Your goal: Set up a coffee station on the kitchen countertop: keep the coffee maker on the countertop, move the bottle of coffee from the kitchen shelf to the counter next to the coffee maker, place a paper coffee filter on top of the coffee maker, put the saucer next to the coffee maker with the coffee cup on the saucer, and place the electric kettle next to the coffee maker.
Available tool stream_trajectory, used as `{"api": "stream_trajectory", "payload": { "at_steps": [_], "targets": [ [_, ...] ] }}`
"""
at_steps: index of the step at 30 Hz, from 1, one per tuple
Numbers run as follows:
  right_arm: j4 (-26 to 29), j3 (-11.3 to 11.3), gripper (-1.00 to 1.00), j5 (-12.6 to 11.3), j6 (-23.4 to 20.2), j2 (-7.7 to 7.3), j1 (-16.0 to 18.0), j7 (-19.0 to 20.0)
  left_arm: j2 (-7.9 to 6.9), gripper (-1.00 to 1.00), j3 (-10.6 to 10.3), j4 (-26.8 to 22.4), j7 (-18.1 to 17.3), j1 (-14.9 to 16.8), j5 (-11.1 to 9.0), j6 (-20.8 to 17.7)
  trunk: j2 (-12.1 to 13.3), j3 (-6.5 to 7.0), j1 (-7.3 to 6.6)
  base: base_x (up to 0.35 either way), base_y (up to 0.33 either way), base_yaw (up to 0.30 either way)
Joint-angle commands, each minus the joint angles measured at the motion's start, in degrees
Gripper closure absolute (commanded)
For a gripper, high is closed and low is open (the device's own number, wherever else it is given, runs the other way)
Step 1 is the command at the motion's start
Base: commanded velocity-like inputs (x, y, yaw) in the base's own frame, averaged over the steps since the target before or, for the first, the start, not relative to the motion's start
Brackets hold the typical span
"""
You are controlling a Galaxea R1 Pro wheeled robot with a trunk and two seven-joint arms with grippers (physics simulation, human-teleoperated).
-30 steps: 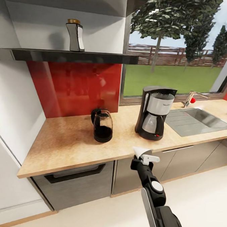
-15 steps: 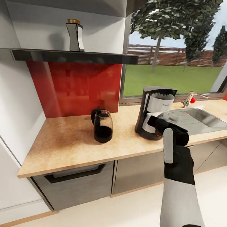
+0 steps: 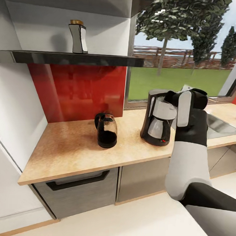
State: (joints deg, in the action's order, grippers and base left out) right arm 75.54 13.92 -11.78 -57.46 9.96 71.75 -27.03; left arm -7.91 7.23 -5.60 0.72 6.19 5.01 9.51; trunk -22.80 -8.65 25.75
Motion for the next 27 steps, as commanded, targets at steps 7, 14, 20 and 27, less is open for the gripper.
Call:
{"api": "stream_trajectory", "payload": {
  "at_steps": [7,14,20,27],
  "targets": [
    [-16.09,5.07,1.00,-0.45,-0.15,-2.10,13.12,-1.99,-0.32,-1.00,0.41,0.07,0.07,0.05,0.50,0.24,-0.11,-0.12,0.04,0.000,0.000,0.000],
    [-32.51,5.78,1.00,-0.52,-0.07,-3.42,24.12,-13.75,-0.49,-1.00,0.41,0.08,0.07,0.05,0.45,0.21,-0.11,-0.12,0.04,0.000,0.000,0.000],
    [-47.05,5.84,1.00,-0.65,0.05,-3.54,32.25,-21.86,-0.52,-1.00,0.41,0.60,0.07,0.05,0.44,0.24,-0.11,-0.12,0.04,0.000,0.000,0.000],
    [-60.48,5.65,1.00,-0.48,-0.01,-3.56,38.46,-23.03,-0.56,-1.00,0.41,0.80,0.07,0.05,0.44,0.24,-0.11,-0.12,0.04,0.000,0.000,0.000]
  ]
}}
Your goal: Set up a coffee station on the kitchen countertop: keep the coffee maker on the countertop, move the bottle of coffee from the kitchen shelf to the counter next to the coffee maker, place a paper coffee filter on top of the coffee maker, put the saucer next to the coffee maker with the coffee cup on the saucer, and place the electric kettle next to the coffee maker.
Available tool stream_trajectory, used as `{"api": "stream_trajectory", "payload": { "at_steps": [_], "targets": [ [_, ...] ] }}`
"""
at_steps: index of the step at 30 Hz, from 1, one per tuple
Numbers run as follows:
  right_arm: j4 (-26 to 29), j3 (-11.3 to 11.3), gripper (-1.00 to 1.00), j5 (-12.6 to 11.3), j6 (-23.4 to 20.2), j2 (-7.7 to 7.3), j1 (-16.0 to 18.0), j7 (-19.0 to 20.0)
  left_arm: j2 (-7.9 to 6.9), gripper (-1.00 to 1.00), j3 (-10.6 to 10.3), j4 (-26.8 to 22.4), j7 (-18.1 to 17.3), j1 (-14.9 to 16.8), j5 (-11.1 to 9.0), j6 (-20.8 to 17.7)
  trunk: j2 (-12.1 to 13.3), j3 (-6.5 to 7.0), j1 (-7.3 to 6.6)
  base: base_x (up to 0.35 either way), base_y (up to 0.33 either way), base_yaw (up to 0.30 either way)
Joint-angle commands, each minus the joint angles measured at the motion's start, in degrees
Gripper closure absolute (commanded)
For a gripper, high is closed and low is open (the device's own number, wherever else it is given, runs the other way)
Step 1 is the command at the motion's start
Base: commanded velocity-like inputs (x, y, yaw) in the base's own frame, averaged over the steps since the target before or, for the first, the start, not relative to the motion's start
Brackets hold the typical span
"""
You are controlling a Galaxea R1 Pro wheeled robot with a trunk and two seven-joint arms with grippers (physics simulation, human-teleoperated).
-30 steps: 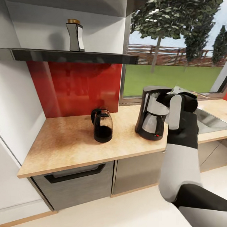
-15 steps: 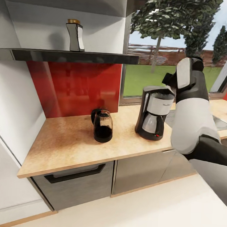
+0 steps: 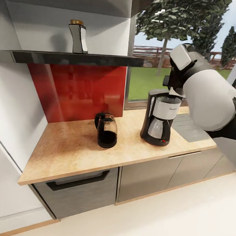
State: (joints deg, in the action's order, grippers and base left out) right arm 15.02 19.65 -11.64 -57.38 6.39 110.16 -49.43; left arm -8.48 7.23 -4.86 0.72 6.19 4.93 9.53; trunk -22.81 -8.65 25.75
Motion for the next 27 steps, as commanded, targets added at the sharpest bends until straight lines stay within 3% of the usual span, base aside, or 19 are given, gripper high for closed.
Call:
{"api": "stream_trajectory", "payload": {
  "at_steps": [1,10,11,12,13,17,27],
  "targets": [
    [-1.25,-0.15,1.00,-0.57,-0.09,0.02,0.44,-0.64,0.02,-1.00,0.40,0.08,0.07,0.05,0.52,0.23,-0.11,-0.12,0.03,0.000,0.000,0.000],
    [-9.58,-1.11,1.00,-0.43,-0.21,0.02,1.09,-1.10,-0.04,-1.00,0.42,0.12,0.07,0.05,0.52,0.14,-0.11,-0.12,0.03,0.000,0.000,0.000],
    [-10.77,-2.45,1.00,-0.41,-0.24,0.02,1.10,-1.79,-0.04,-1.00,0.42,0.12,0.07,0.05,0.52,0.16,-0.11,-0.12,0.03,0.000,0.000,0.000],
    [-11.72,-6.59,1.00,-0.50,-0.20,0.00,1.11,-3.11,-0.01,-1.00,0.39,0.12,0.07,0.05,0.55,0.15,-0.11,-0.12,0.03,0.000,0.000,0.000],
    [-12.17,-9.08,1.00,-0.59,-0.16,-0.02,1.11,-3.78,0.01,-1.00,0.37,0.08,0.07,0.05,0.57,0.15,-0.11,-0.12,0.03,0.000,0.000,0.000],
    [-13.00,-12.98,1.00,-0.73,-0.11,0.15,1.11,-4.77,0.04,-1.00,0.29,0.04,0.07,0.05,0.54,0.14,-0.11,-0.12,0.03,0.000,0.000,0.000],
    [-13.43,-13.98,1.00,-0.67,-0.10,0.71,1.11,-4.98,0.04,-1.00,0.24,0.03,0.07,0.05,0.54,0.14,-0.11,-0.12,0.03,0.000,0.000,0.000]
  ]
}}
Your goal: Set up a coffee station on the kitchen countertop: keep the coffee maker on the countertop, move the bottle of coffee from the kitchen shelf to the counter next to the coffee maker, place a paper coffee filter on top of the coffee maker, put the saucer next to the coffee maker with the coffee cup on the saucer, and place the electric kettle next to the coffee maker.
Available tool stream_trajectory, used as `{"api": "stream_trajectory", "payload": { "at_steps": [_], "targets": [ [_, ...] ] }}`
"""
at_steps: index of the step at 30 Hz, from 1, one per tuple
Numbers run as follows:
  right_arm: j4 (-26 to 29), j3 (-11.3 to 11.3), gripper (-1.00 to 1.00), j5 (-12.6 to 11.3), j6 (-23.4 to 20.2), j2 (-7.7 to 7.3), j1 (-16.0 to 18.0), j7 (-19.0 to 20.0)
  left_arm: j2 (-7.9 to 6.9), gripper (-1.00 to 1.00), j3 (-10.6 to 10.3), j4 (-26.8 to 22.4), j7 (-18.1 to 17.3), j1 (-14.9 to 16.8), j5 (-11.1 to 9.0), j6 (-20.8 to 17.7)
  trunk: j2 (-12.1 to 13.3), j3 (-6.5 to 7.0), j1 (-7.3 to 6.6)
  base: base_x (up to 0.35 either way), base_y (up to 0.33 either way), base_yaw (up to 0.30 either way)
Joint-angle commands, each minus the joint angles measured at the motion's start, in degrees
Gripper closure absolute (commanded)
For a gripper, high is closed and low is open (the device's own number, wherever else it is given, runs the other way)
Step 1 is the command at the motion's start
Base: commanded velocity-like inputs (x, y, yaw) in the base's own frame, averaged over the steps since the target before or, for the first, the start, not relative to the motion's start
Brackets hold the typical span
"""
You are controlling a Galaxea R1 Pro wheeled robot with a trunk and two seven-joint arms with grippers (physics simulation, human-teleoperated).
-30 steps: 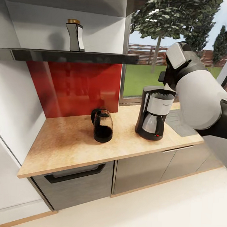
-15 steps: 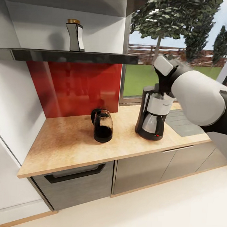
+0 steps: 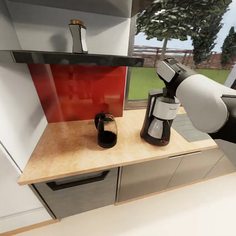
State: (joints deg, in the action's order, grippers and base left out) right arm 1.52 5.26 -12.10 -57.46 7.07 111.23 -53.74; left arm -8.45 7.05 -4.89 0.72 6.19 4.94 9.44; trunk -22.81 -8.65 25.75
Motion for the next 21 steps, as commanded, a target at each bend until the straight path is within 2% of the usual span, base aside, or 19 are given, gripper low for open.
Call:
{"api": "stream_trajectory", "payload": {
  "at_steps": [1,7,14,21],
  "targets": [
    [0.07,0.41,1.00,-0.21,-0.02,0.05,0.04,-0.67,0.01,-1.00,0.42,0.06,0.07,0.05,0.52,0.23,-0.11,-0.12,0.03,0.000,0.000,0.000],
    [0.04,0.35,1.00,-0.27,-0.02,0.20,0.04,-0.66,0.01,-1.00,0.42,0.06,0.07,0.05,0.54,0.00,-0.11,-0.12,0.03,0.005,0.000,0.000],
    [-0.02,0.28,1.00,-0.38,-0.02,0.23,0.04,-0.66,0.01,-1.00,0.42,0.06,0.09,0.05,0.52,-0.09,-0.11,-0.12,0.03,0.209,0.000,0.000],
    [-0.03,0.27,1.00,-0.38,-0.02,0.25,0.04,-0.66,0.08,-1.00,0.42,0.06,0.07,0.05,0.53,-0.22,-0.11,-0.12,0.03,0.038,0.000,0.000]
  ]
}}
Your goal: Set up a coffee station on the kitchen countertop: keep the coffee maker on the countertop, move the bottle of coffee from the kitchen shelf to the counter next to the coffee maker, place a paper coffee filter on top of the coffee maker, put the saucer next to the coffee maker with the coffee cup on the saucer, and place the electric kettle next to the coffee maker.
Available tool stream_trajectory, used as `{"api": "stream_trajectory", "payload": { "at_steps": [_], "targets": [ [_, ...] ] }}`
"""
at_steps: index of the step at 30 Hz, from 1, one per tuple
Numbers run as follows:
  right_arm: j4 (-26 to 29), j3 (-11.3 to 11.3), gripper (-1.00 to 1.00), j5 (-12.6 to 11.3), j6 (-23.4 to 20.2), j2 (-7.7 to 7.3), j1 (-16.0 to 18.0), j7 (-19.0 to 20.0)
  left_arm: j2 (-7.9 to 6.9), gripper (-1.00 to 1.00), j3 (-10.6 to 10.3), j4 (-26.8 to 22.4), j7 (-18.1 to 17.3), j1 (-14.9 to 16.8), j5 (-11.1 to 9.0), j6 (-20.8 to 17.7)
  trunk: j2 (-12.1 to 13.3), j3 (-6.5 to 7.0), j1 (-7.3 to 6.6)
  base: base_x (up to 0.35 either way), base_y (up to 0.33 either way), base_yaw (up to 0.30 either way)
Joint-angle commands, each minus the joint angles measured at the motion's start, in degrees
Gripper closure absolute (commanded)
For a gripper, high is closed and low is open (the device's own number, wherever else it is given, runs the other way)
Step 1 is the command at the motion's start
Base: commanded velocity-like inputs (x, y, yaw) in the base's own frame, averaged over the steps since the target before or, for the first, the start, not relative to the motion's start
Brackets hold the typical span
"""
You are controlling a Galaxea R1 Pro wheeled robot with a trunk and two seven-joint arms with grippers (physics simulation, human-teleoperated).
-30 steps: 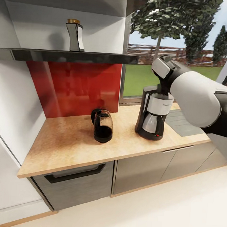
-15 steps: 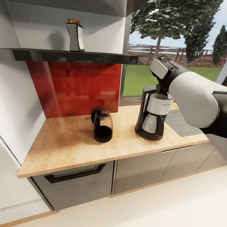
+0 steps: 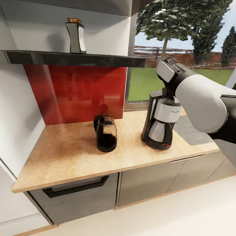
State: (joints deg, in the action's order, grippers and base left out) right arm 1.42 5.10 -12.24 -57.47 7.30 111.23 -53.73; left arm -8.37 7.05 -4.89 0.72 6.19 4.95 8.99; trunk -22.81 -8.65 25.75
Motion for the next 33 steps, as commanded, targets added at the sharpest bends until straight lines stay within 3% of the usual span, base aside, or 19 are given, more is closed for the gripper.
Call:
{"api": "stream_trajectory", "payload": {
  "at_steps": [1,26,30,33],
  "targets": [
    [0.07,0.44,1.00,-0.24,-0.01,0.04,0.04,-0.67,0.01,-1.00,0.42,0.06,0.07,0.05,0.51,0.20,-0.11,-0.12,0.03,0.030,0.000,0.000],
    [0.07,0.35,1.00,-0.23,-0.09,-0.01,0.04,-0.67,0.02,-1.00,0.42,0.14,0.08,0.05,0.54,0.06,-0.11,-0.12,0.03,0.141,-0.045,0.000],
    [1.37,0.69,1.00,-0.44,-0.34,1.29,-1.22,-0.45,0.19,-1.00,0.35,0.31,0.24,-0.13,0.70,0.67,-0.11,-0.12,0.03,0.000,0.000,0.000],
    [1.03,0.73,1.00,-0.53,-0.61,2.25,-0.23,-1.38,0.19,-1.00,0.34,0.32,0.19,-0.13,0.71,0.67,-0.11,-0.12,0.03,0.000,0.000,0.000]
  ]
}}
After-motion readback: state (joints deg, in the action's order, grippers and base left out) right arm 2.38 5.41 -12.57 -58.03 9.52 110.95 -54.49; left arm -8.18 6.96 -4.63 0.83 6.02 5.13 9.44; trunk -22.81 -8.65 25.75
